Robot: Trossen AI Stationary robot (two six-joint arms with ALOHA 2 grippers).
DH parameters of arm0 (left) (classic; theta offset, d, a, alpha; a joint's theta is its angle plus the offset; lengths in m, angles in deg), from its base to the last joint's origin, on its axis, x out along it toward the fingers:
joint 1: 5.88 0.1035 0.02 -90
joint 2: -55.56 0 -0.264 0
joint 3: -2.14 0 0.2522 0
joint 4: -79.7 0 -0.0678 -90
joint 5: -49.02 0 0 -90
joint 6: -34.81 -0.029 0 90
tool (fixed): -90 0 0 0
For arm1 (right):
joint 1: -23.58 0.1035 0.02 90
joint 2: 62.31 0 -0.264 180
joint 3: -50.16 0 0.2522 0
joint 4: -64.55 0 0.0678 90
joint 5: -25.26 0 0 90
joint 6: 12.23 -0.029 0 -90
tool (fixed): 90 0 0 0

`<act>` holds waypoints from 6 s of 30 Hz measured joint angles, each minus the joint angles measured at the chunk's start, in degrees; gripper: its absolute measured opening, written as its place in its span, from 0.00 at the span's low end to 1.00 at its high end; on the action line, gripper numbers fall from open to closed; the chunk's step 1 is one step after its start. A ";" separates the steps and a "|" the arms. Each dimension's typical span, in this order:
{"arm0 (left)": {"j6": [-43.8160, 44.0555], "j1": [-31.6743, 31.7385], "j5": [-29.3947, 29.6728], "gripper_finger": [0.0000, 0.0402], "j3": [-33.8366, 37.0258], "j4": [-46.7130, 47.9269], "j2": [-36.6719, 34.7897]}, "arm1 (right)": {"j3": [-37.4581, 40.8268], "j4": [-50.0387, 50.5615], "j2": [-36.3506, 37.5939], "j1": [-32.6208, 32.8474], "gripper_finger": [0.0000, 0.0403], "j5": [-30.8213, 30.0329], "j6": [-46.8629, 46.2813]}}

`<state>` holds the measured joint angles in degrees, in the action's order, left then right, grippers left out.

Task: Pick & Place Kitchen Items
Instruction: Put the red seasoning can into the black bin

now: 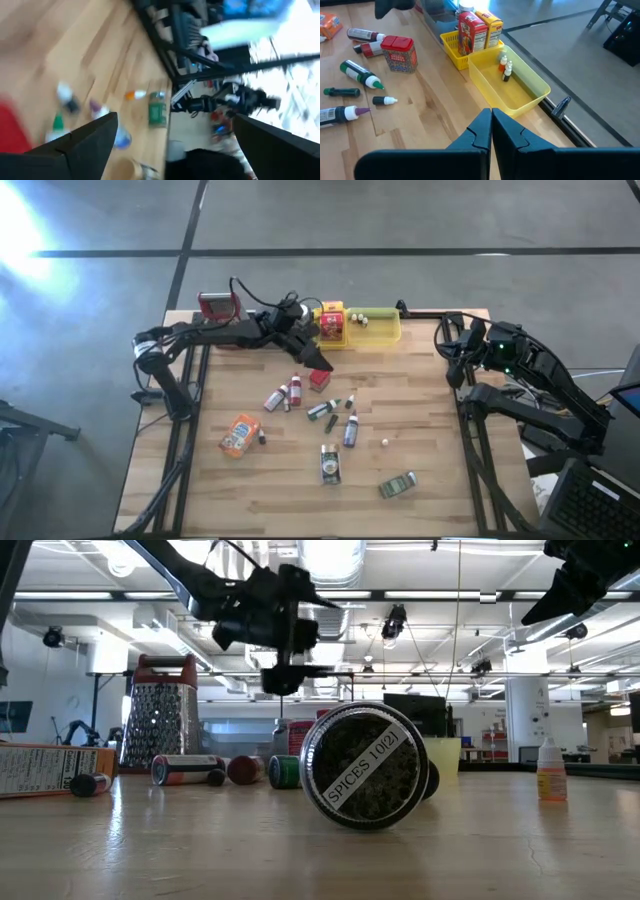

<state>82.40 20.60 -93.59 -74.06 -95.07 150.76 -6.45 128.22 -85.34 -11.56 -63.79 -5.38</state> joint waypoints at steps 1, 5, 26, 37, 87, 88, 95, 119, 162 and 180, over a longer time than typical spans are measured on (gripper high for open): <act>-2.94 -0.27 0.02 0.99 -0.06 -1.52 0.00 | 0.00 -0.02 0.00 -0.02 0.02 -0.01 0.00; -12.94 -1.63 0.90 0.99 -0.67 -7.53 0.00 | 0.00 0.00 0.00 -0.02 0.02 0.01 0.00; -40.20 -5.49 36.15 0.99 -24.96 37.60 -0.03 | 0.00 -0.01 0.00 -0.02 0.02 0.01 0.00; -32.77 -8.36 61.76 0.99 -31.90 61.23 -0.11 | 0.00 -0.01 0.00 -0.01 0.02 -0.01 0.00; -9.54 -15.97 68.39 0.91 -28.17 57.64 12.28 | 0.00 -0.01 0.00 0.00 0.02 0.01 0.00; -9.53 -16.10 67.97 0.91 -28.17 57.53 12.73 | 0.00 -0.01 0.00 -0.02 0.02 0.00 0.01; -8.95 -16.57 66.48 0.91 -28.17 56.83 13.56 | 0.00 -0.02 -0.01 -0.02 0.02 0.00 0.03; -6.37 -16.89 65.08 0.91 -24.32 51.61 14.71 | 0.00 -0.01 0.00 -0.01 0.02 0.01 0.20; -7.48 -16.89 65.36 0.61 -21.18 46.71 14.47 | 0.00 0.00 0.00 0.00 0.02 -0.01 0.19; -9.96 -16.84 65.76 0.57 -23.87 49.74 12.43 | 0.00 -0.02 0.00 -0.02 0.02 -0.02 0.17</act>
<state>72.44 3.76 -27.83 -97.93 -45.32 163.19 -6.45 128.20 -85.34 -11.58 -63.81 -5.20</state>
